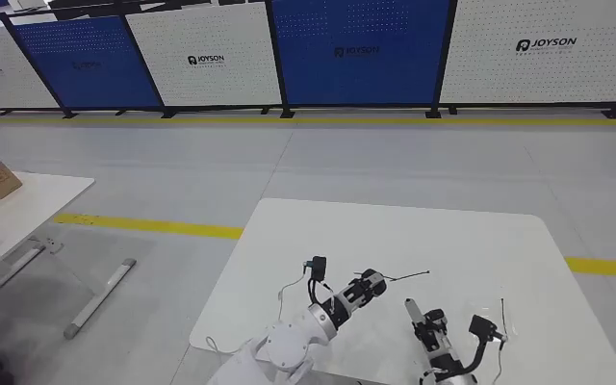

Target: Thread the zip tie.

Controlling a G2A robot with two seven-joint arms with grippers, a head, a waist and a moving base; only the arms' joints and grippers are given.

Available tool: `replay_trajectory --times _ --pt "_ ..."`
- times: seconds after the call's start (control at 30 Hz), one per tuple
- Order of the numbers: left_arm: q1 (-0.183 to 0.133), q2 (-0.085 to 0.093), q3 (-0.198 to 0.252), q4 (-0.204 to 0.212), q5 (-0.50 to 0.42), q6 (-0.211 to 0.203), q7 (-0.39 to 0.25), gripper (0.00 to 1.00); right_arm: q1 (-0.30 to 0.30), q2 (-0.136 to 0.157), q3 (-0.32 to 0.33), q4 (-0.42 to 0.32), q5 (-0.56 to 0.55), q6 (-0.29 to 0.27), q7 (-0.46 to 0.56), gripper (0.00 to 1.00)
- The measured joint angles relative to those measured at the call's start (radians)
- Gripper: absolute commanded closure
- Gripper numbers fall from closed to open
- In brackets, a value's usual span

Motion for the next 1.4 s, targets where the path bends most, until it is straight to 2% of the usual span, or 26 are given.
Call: replay_trajectory --times 0.13,0.23,0.43,0.53,0.63,0.97,1.13,1.4 --pt "0.027 0.004 -0.016 -0.043 -0.066 -0.015 -0.049 1.00 0.009 0.004 -0.022 0.003 -0.143 0.026 0.016 0.00" --pt "0.035 0.005 -0.020 -0.060 -0.078 -0.013 -0.055 1.00 0.011 0.004 -0.028 -0.002 -0.155 0.029 0.020 0.00" --pt "0.034 0.004 -0.019 -0.056 -0.069 -0.010 -0.047 1.00 0.013 0.004 -0.026 0.001 -0.165 0.036 0.017 0.00" --pt "0.031 0.002 -0.006 -0.043 -0.052 0.004 -0.029 1.00 0.017 0.004 -0.034 0.008 -0.247 0.093 -0.011 0.00" --pt "0.021 -0.003 0.005 -0.026 -0.062 0.013 -0.020 1.00 0.024 0.001 -0.054 0.017 -0.285 0.131 -0.035 0.00" --pt "0.020 -0.004 0.007 -0.022 -0.063 0.017 -0.016 1.00 0.030 0.001 -0.054 0.025 -0.289 0.134 -0.026 0.00" --pt "0.015 -0.006 0.019 -0.021 -0.047 0.026 -0.011 1.00 0.046 -0.001 -0.081 0.041 -0.393 0.198 -0.030 0.00" --pt "0.014 -0.008 0.023 -0.022 -0.044 0.029 -0.005 1.00 0.060 -0.003 -0.089 0.050 -0.402 0.211 -0.023 0.00"
